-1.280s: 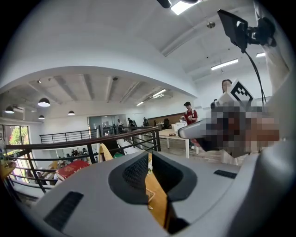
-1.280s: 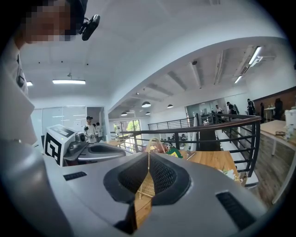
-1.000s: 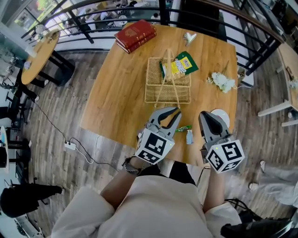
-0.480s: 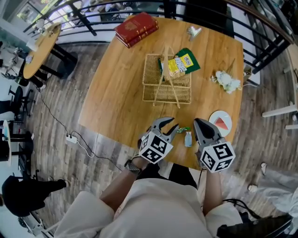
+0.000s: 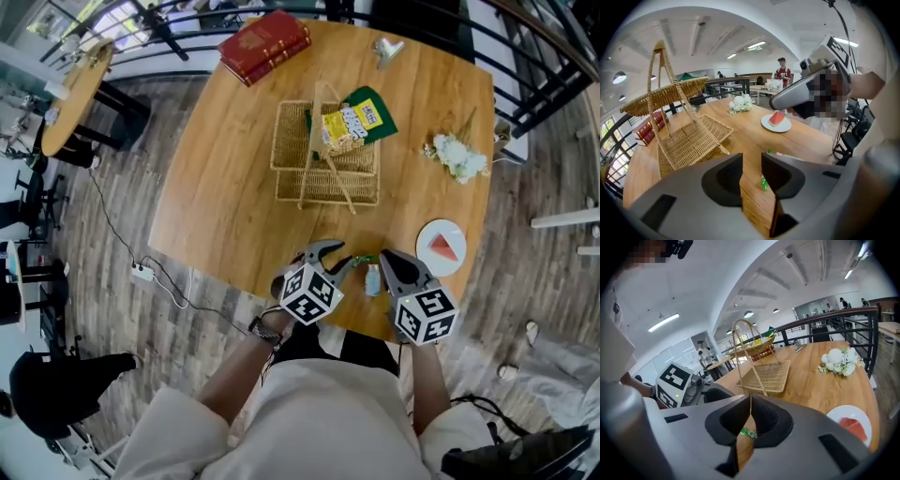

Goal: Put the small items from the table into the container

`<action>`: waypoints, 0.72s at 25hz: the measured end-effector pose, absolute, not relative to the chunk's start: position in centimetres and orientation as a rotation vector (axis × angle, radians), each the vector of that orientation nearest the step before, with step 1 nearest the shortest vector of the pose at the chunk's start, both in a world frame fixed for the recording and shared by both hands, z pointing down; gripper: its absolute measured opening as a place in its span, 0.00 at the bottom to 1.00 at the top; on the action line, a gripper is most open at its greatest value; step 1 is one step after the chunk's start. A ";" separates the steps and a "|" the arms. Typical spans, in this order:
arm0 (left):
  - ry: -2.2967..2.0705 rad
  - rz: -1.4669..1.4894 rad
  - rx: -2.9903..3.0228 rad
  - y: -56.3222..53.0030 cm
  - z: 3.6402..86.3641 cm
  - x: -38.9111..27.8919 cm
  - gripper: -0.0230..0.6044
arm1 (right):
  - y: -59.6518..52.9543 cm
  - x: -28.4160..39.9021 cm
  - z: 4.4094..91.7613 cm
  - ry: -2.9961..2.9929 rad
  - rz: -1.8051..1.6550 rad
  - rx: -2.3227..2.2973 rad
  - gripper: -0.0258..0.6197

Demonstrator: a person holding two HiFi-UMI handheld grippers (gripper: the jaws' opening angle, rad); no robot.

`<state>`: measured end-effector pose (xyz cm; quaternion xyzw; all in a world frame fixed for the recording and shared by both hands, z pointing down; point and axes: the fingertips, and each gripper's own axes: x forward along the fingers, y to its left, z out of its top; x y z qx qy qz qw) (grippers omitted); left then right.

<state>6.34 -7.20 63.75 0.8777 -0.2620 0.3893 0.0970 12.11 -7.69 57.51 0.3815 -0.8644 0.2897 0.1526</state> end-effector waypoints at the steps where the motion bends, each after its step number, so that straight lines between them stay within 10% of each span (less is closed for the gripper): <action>1: -0.753 1.186 2.598 -7.0 64.3 6.5 0.22 | -7.6 12.1 57.9 -2.474 0.836 1.077 0.07; 18: -0.415 1.522 2.494 -3.8 71.8 7.9 0.26 | -7.2 12.5 61.4 -2.401 0.957 1.033 0.07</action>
